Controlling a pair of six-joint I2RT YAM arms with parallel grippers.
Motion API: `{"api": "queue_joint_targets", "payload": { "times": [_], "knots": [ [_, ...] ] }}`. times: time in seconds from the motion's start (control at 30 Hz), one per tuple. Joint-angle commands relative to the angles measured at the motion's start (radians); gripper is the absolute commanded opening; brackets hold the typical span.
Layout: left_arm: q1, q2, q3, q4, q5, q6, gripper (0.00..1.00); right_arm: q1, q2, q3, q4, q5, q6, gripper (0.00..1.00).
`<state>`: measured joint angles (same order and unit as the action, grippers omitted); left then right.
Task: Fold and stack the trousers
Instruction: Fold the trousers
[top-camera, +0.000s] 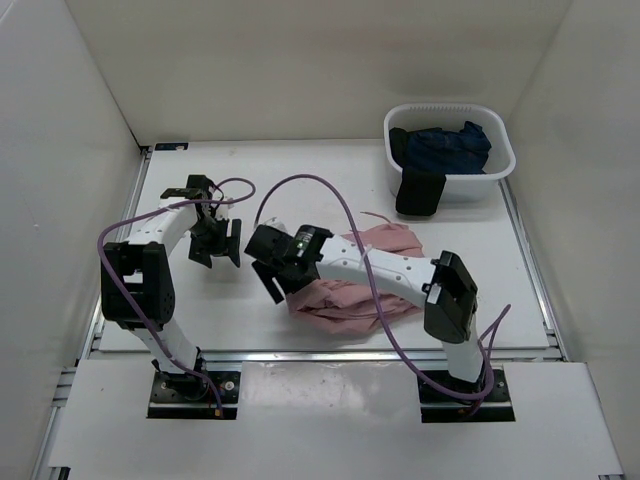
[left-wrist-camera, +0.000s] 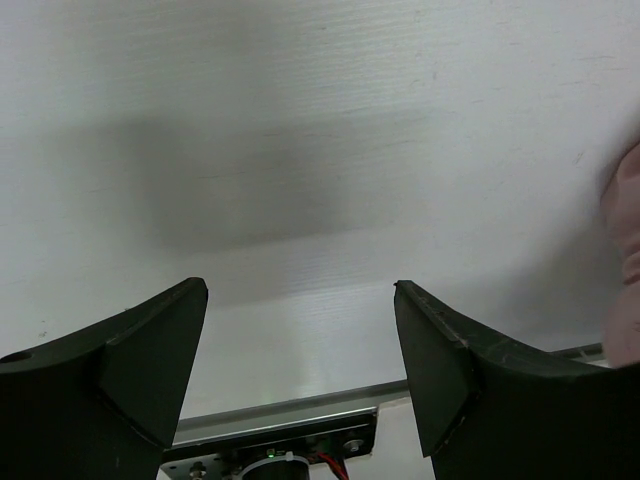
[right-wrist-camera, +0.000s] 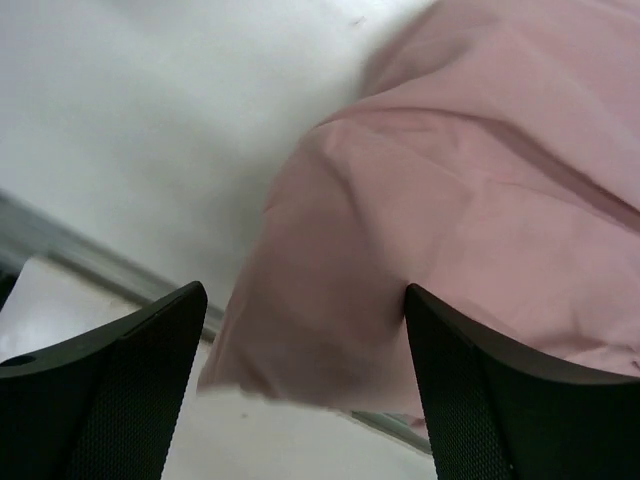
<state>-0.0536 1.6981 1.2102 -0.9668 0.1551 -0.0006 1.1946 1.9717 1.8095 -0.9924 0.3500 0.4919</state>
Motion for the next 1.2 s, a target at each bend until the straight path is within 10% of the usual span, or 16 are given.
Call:
{"api": "queue_joint_targets", "payload": {
  "times": [0.0, 0.13, 0.27, 0.53, 0.87, 1.0, 1.17],
  "knots": [
    [0.003, -0.043, -0.003, -0.001, -0.032, 0.001, 0.87, 0.049, -0.118, -0.047, 0.122, -0.122, -0.095, 0.85],
    [0.003, -0.066, 0.035, -0.033, -0.032, 0.001, 0.87, 0.005, -0.331, -0.290, 0.237, 0.035, 0.016, 0.80],
    [-0.080, -0.091, 0.106, -0.058, 0.009, 0.001, 0.87, -0.136, -0.416, -0.462, 0.285, 0.144, 0.160, 0.43],
    [-0.492, -0.196, 0.062, -0.049, 0.075, 0.001, 0.87, -0.213, -0.474, -0.799, 0.363, 0.064, 0.327, 0.13],
    [-0.750, -0.192, -0.322, 0.135, -0.115, 0.001, 0.89, -0.213, -0.658, -1.211, 0.784, -0.062, 0.527, 0.12],
    [-0.750, -0.192, -0.296, 0.160, -0.160, 0.001, 0.90, -0.182, -0.746, -1.138, 0.645, 0.016, 0.495, 0.14],
    [-0.750, -0.247, -0.249, 0.113, -0.207, 0.001, 0.90, -0.173, -0.870, -0.883, 0.297, 0.183, 0.534, 0.45]
  ]
}}
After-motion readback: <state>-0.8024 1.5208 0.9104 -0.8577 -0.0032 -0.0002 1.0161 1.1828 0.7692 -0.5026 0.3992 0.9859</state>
